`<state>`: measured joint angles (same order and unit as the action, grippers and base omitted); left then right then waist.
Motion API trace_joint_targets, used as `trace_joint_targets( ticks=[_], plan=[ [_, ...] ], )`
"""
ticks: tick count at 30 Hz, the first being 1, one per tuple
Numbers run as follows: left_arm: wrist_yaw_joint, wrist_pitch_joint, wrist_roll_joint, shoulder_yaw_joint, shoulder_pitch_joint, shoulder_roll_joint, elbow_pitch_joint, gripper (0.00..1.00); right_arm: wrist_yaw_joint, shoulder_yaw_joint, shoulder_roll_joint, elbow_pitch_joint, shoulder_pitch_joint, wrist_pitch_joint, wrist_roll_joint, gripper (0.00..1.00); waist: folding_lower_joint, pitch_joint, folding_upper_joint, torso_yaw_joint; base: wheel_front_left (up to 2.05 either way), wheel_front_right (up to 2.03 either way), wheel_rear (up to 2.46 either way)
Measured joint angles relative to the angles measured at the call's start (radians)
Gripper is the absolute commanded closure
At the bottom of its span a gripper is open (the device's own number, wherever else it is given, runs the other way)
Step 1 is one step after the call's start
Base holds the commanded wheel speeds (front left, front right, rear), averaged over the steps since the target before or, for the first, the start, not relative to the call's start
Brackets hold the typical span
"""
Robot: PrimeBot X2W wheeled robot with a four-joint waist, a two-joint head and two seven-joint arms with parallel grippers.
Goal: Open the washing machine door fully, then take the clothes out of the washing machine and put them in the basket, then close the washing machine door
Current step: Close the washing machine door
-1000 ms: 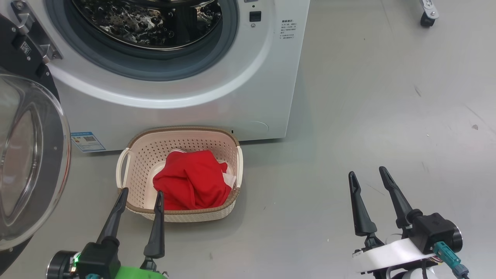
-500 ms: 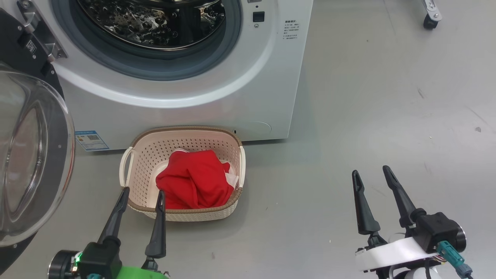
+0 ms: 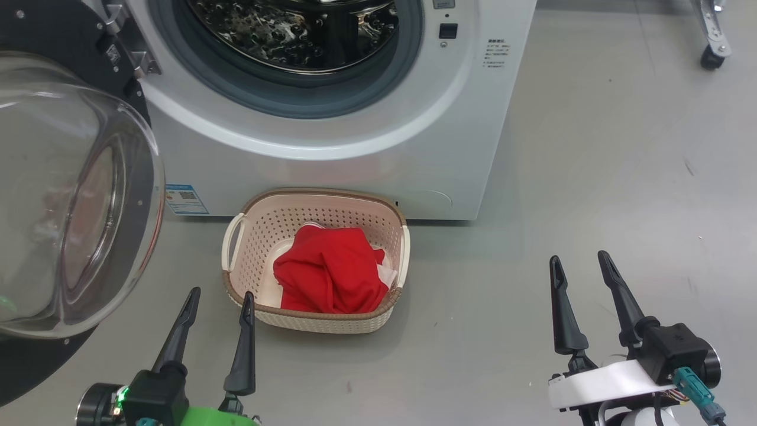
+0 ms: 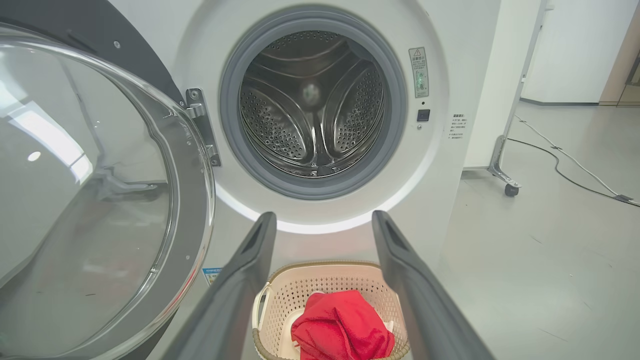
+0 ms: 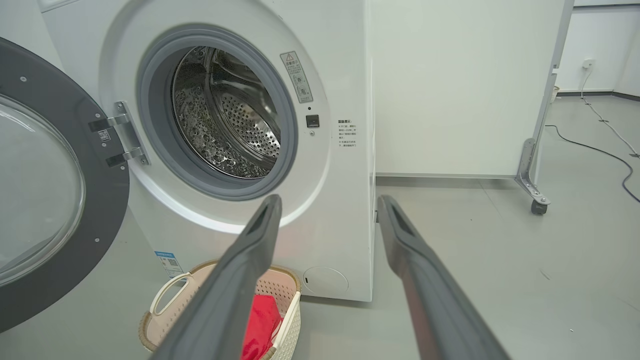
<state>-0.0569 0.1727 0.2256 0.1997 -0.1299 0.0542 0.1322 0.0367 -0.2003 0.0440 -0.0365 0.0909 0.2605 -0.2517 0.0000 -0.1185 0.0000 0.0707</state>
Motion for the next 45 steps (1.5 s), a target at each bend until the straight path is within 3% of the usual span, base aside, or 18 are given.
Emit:
trace_joint_targets(
  ticks=[28,45],
  plan=[
    [-0.019,0.006,0.005,0.010,-0.002,-0.001,-0.022,0.00,-0.026,-0.015,0.001,0.016,0.020,0.000,0.012,0.00,0.0000,0.037,0.0000,0.286,0.00,0.00,0.00],
    [-0.027,0.014,0.027,-0.003,-0.023,-0.002,-0.021,0.00,-0.035,-0.039,0.001,0.043,0.020,0.000,0.014,0.00,0.0000,0.048,0.0000,0.315,0.00,0.00,0.00]
  ],
)
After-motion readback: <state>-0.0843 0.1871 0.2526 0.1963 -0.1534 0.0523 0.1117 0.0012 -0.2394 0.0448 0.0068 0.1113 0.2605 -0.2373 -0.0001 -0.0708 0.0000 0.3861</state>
